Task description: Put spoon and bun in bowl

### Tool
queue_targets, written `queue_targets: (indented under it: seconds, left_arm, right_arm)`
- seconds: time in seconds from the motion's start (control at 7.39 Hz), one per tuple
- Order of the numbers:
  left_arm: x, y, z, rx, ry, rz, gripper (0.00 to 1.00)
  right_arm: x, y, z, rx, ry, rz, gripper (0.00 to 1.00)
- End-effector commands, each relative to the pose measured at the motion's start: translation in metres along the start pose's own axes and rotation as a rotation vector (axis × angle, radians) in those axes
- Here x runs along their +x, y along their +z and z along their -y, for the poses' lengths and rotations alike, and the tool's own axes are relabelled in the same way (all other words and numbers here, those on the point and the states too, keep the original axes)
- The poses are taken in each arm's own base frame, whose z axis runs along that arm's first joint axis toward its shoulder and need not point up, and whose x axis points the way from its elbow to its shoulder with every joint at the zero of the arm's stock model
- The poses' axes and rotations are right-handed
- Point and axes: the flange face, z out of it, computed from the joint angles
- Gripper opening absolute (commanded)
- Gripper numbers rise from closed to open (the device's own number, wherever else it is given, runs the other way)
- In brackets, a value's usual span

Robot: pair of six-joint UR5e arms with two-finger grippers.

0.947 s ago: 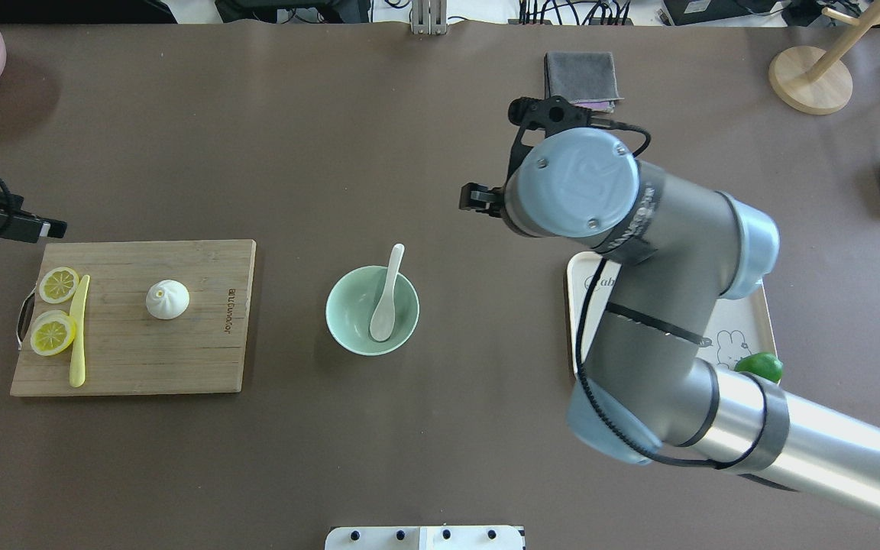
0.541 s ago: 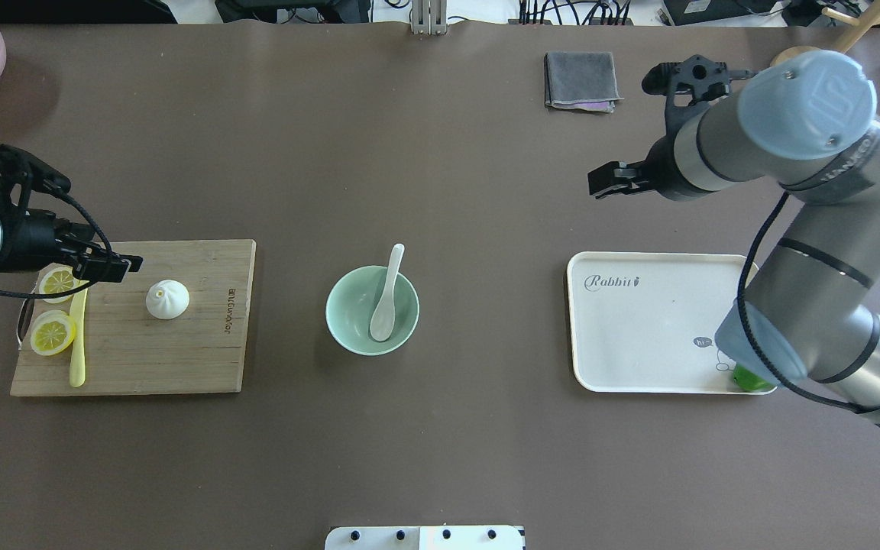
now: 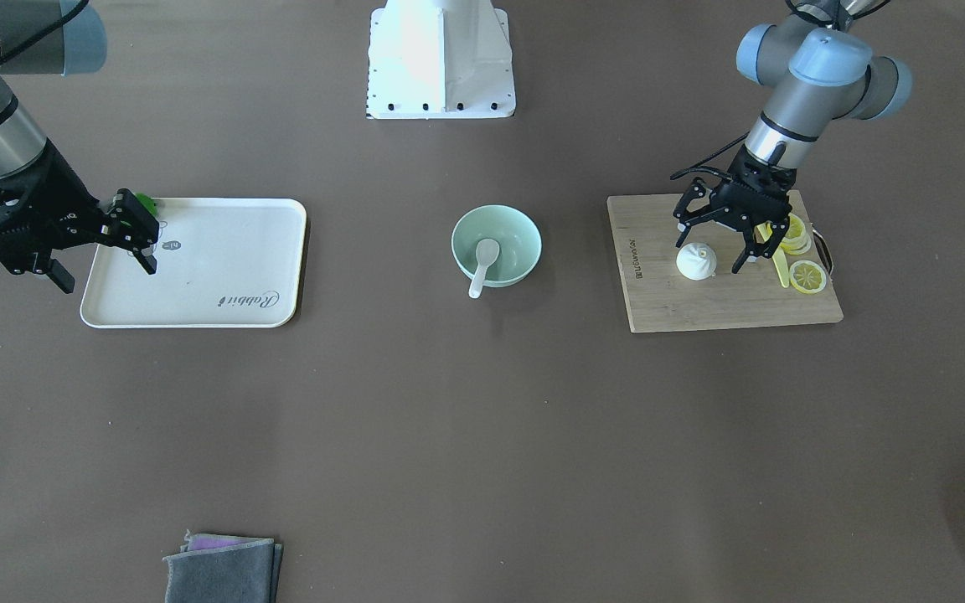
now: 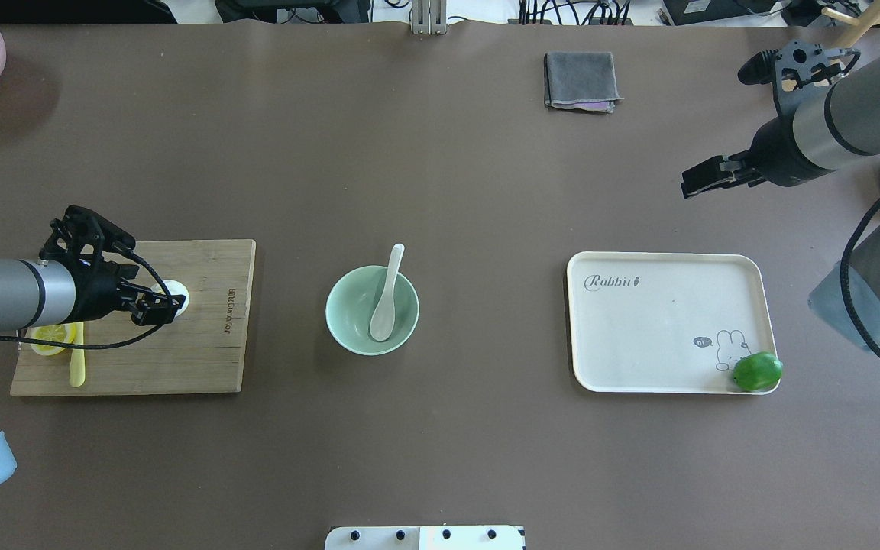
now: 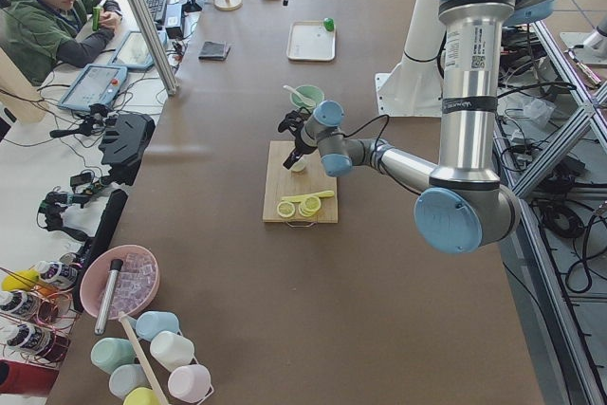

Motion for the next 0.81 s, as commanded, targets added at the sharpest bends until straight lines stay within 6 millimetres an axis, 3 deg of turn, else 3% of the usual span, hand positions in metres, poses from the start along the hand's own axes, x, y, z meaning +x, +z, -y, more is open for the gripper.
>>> queue_targets:
  seconds: [0.0,0.14,0.41,0.54,0.68]
  left_arm:
    - [-0.003,0.013,-0.009,-0.017,0.007,0.020,0.77]
    - [-0.001,0.013,-0.006,-0.012,0.005,0.016,0.63]
    - [0.014,0.007,0.010,0.020,0.002,-0.011,0.23]
    - [0.022,0.001,0.019,0.039,0.002,-0.028,0.08]
    - [0.034,-0.010,0.032,0.071,0.006,-0.053,0.03]
  right_arm:
    - [0.003,0.000,0.000,0.001,0.004,-0.004,1.00]
    - [0.003,0.000,0.000,0.002,0.004,-0.004,1.00]
    - [0.001,-0.002,0.000,0.008,0.003,-0.002,1.00]
    - [0.001,-0.002,0.000,0.007,0.004,-0.003,1.00]
    - [0.002,-0.001,0.000,0.007,0.004,-0.005,1.00]
